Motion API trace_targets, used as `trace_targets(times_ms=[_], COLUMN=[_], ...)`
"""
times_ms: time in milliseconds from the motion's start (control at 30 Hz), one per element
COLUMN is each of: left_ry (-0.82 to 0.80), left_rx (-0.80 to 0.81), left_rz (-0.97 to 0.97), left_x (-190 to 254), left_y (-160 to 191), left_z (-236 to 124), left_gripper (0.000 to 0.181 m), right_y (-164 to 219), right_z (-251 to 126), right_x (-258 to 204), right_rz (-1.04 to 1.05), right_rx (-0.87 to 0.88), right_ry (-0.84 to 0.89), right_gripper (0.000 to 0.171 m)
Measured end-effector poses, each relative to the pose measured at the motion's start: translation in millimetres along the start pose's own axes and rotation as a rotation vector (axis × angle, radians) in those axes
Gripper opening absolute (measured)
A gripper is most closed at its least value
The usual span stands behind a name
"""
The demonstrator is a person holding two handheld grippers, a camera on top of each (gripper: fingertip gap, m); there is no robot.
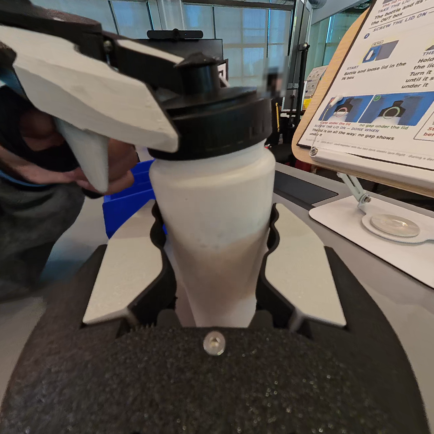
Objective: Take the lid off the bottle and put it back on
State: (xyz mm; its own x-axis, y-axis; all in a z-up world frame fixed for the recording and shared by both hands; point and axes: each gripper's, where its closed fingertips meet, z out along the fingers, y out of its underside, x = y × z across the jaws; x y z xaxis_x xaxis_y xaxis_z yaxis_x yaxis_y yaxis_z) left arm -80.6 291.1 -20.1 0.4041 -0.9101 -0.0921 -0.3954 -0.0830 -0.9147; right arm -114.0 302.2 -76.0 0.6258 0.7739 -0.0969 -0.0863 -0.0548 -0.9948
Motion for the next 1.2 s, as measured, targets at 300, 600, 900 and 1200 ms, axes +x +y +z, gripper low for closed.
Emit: trace_targets(times_ms=[300,600,900,1200], left_ry=[0.495,1.178,1.261,0.732], left_rx=[-0.090,-0.225,-0.133,0.026], left_rz=[0.228,0.400,0.483,0.200], left_x=[8,9,10,0], left_y=[4,14,13,-16], left_z=[-4,-23,-25,-17], left_gripper=[0.072,0.072,0.072,0.094], right_y=[1,3,3,2], right_z=[-1,6,6,5], right_x=[-3,-15,-15,-10], right_rz=[0.003,0.006,0.010,0.007], right_rx=[-0.008,-0.023,-0.010,-0.001], right_ry=[-0.035,-0.086,-0.090,-0.060], right_gripper=[0.086,0.086,0.086,0.086])
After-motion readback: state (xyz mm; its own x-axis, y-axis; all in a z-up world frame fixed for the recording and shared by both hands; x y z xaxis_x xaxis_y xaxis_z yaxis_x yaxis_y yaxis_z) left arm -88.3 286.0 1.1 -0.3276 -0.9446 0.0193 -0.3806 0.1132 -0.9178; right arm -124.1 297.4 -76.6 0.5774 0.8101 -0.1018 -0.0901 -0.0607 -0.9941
